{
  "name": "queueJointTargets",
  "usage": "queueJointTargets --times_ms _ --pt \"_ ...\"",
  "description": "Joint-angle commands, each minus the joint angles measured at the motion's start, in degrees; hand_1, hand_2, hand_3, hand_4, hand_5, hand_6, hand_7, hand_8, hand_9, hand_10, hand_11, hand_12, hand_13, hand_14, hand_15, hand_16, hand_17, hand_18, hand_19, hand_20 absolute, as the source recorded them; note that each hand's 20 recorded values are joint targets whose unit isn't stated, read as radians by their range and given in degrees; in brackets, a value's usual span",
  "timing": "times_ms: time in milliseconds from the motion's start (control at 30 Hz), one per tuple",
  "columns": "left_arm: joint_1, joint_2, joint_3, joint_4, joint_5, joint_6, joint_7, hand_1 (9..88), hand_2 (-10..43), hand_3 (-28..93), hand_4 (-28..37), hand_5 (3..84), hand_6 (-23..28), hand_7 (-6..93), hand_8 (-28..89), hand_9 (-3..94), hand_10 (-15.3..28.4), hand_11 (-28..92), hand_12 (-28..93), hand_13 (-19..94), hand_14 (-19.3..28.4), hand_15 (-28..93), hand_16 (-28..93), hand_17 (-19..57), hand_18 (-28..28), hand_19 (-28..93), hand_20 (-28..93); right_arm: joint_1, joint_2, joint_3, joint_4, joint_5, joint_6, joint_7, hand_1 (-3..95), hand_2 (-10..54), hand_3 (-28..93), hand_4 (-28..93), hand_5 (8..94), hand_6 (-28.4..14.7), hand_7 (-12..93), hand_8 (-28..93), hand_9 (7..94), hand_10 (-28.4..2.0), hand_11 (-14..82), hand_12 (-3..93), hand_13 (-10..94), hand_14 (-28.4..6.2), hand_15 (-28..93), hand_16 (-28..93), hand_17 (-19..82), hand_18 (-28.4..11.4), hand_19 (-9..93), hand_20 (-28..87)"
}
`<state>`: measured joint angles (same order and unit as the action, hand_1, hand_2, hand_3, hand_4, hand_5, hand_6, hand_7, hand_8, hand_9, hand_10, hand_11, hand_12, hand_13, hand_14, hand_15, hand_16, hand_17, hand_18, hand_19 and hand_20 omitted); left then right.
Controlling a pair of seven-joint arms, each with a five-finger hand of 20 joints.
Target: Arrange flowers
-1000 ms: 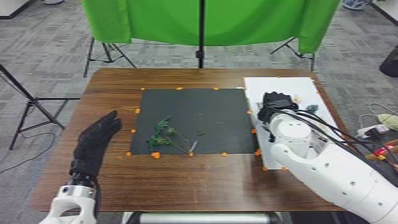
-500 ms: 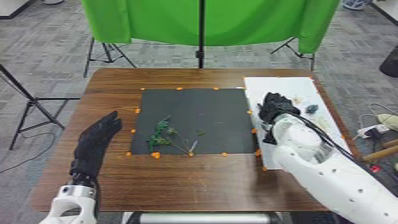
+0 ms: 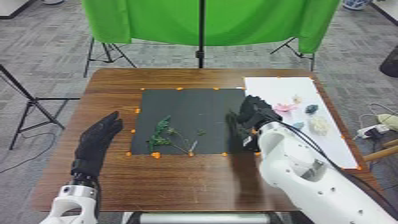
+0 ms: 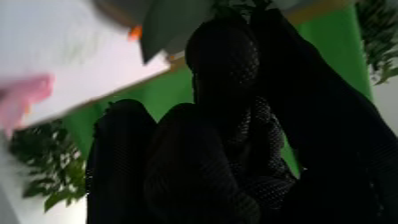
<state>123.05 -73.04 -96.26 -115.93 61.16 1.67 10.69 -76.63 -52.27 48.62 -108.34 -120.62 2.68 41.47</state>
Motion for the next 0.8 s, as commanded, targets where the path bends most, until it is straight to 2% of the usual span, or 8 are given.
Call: queueJointTargets --times_ms 33,200,333,533,667,800 --pt "0.42 -0.56 0.21 0.16 0.28 -0.66 -0.89 22.9 -3.6 68 -22.4 42.9 3.5 8.0 -4 40.3 12.4 10 15 29 15.6 10 6 1.0 11.7 0 18 -2.82 -2.39 -1.86 0.88 -0.75 -1.05 -0.85 55.1 -9.5 57 -1 87.4 -2.5 27 24 93.7 -10.5 48.1 23.6 94 -2.1 71 24 76 -9.6 93 64" --pt "0.43 -0.59 0.2 0.26 0.28 -1.08 -0.82 22.8 -3.8 68 -22.3 42.9 3.4 7.9 -4 40.3 12.4 10 15 29 15.6 10 6 1.0 11.7 0 18 -3.3 -2.17 -1.15 0.64 -0.09 -1.95 -1.43 53.3 -9.5 47 0 86.2 -2.7 28 22 93.3 -10.7 45.9 25.2 94 -2.1 69 25 75 -8.9 93 63" --pt "0.42 -0.56 0.18 0.32 0.35 -1.3 -0.74 22.7 -4.1 68 -22.2 42.8 3.4 7.9 -4 40.3 12.4 10 15 29 15.7 10 6 1.0 11.7 0 18 -3.54 -1.92 -0.72 0.31 -0.09 -2.3 -1.76 46.7 -9.5 52 -5 85.2 -2.8 29 17 93.0 -10.9 45.7 25.2 94 -2.2 69 26 75 -8.9 93 62" --pt "0.3 -0.66 0.17 0.37 0.32 -1.53 -0.79 22.6 -4.2 68 -22.4 42.7 3.4 7.8 -4 40.2 12.3 10 15 29 15.6 10 6 0.9 11.7 0 18 -3.97 -1.51 0.57 -1.03 0.22 -2.37 -1.96 40.9 -9.5 57 -11 85.5 -2.7 33 -5 92.6 -11.1 45.8 25.0 94 -2.1 68 26 75 -8.9 93 62" --pt "0.35 -0.67 0.2 0.37 0.32 -1.53 -0.81 22.5 -4.3 68 -22.3 42.7 3.4 7.8 -4 40.2 12.3 9 15 29 15.6 10 6 0.9 11.7 0 18 -5.67 -1.38 3.98 -4.01 0.07 -1.33 -1.72 38.9 -9.5 56 -12 85.5 -2.9 33 -7 92.5 -11.1 45.8 25.0 94 -2.1 68 26 75 -8.9 93 62" --pt "0.55 -0.77 0.15 0.25 0.34 -1.49 -0.84 22.6 -4.3 68 -22.4 42.7 3.4 7.8 -4 40.1 12.3 10 15 29 15.5 10 6 0.9 11.8 0 18 -7.83 -0.05 7.54 -7.15 1.18 -2.72 -1.23 29.3 -9.5 58 -11 85.6 -3.3 32 -7 92.4 -11.5 45.2 24.9 94 -2.6 67 26 74 -9.2 93 61"
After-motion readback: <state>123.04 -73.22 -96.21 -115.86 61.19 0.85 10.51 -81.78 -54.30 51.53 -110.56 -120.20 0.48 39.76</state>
